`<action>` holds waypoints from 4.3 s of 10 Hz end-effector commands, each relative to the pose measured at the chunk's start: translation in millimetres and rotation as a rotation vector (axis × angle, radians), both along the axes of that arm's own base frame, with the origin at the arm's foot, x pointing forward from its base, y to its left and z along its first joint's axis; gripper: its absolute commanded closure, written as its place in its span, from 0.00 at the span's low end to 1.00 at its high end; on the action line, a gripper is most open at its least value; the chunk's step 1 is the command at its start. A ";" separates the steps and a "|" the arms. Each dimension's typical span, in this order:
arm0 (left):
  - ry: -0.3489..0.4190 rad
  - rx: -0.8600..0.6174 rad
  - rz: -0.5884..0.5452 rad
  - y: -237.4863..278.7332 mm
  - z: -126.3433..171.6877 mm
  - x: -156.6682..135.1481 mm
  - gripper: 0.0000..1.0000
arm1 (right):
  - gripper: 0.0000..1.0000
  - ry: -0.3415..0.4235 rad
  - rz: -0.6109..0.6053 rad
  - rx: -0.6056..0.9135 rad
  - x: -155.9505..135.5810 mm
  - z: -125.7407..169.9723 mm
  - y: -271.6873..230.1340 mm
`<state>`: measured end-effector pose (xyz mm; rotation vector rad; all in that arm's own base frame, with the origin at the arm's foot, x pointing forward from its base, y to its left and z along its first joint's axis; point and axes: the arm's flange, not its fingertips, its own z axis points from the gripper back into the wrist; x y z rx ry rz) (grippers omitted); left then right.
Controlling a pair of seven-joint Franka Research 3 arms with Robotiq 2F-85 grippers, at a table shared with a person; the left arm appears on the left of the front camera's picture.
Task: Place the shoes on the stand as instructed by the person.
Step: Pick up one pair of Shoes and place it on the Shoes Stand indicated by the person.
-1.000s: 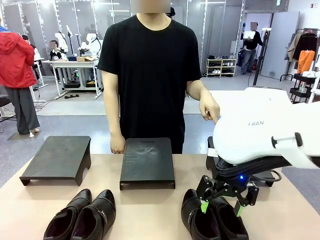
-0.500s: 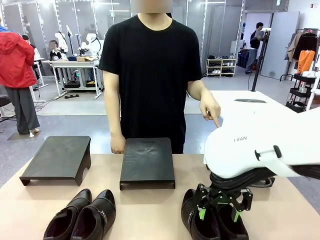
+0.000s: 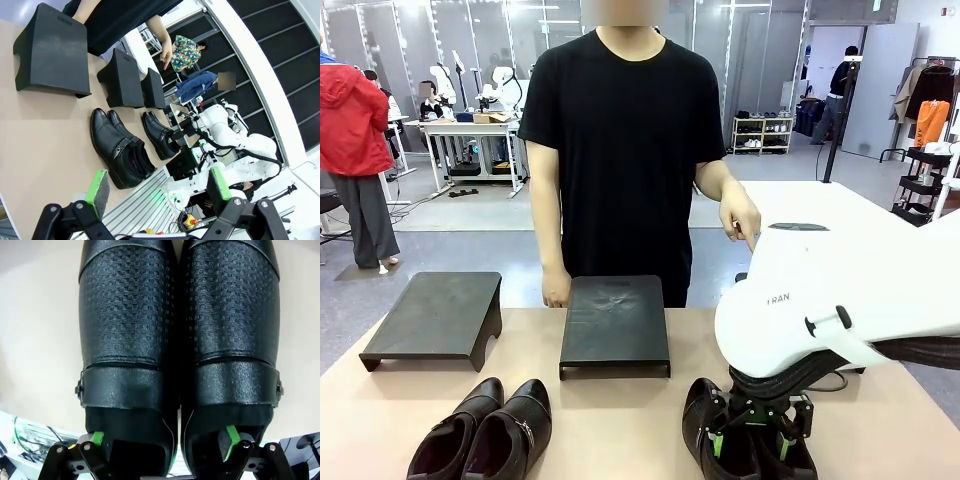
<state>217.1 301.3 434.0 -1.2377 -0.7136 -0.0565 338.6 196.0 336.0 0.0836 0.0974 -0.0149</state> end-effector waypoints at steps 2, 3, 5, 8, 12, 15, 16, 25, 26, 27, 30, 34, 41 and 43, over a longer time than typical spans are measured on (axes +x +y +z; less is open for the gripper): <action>-0.006 -0.002 -0.001 0.7 1.2 -0.9 0.00 | 0.39 -0.038 -0.029 -0.040 -60.8 -36.7 -26.8; -0.006 -0.002 -0.001 0.7 1.2 -0.9 0.00 | 0.60 -0.040 -0.029 -0.041 -61.3 -37.7 -27.7; -0.006 -0.002 -0.001 0.7 1.2 -0.9 0.00 | 1.00 -0.049 -0.035 -0.035 -62.3 -37.6 -28.9; -0.006 -0.002 -0.001 0.7 1.2 -0.9 0.00 | 0.98 -0.064 -0.046 -0.044 -63.2 -35.3 -30.2; -0.006 -0.002 -0.001 0.7 1.2 -0.9 0.00 | 1.00 -0.081 -0.056 -0.062 -64.2 -31.2 -30.0; -0.006 -0.002 -0.001 0.7 1.2 -0.9 0.00 | 1.00 -0.103 -0.068 -0.069 -67.5 -12.4 -34.1; -0.006 -0.002 -0.001 0.7 1.2 -0.9 0.00 | 1.00 -0.111 -0.047 -0.066 -69.6 2.6 -36.0; -0.006 -0.002 -0.001 0.7 1.2 -0.9 0.00 | 1.00 -0.343 0.060 -0.025 -30.2 128.1 -80.1; -0.006 -0.002 -0.001 0.7 1.2 -0.9 0.00 | 1.00 -0.355 0.050 -0.031 -14.1 134.6 -87.8; -0.006 -0.002 -0.001 0.7 1.2 -0.9 0.00 | 1.00 -0.368 0.055 -0.041 2.4 139.3 -94.0; -0.006 -0.002 -0.001 0.7 1.2 -0.9 0.00 | 1.00 -0.391 0.052 -0.067 49.9 155.9 -109.1; -0.006 -0.002 -0.001 0.7 1.2 -0.9 0.00 | 1.00 -0.389 0.035 -0.085 103.9 170.2 -111.0; -0.006 -0.002 -0.001 0.7 1.2 -0.9 0.00 | 1.00 -0.408 0.012 -0.112 191.9 153.5 -122.2; -0.006 -0.002 -0.001 0.7 1.2 -0.9 0.00 | 1.00 -0.424 -0.016 -0.100 208.2 142.6 -131.5</action>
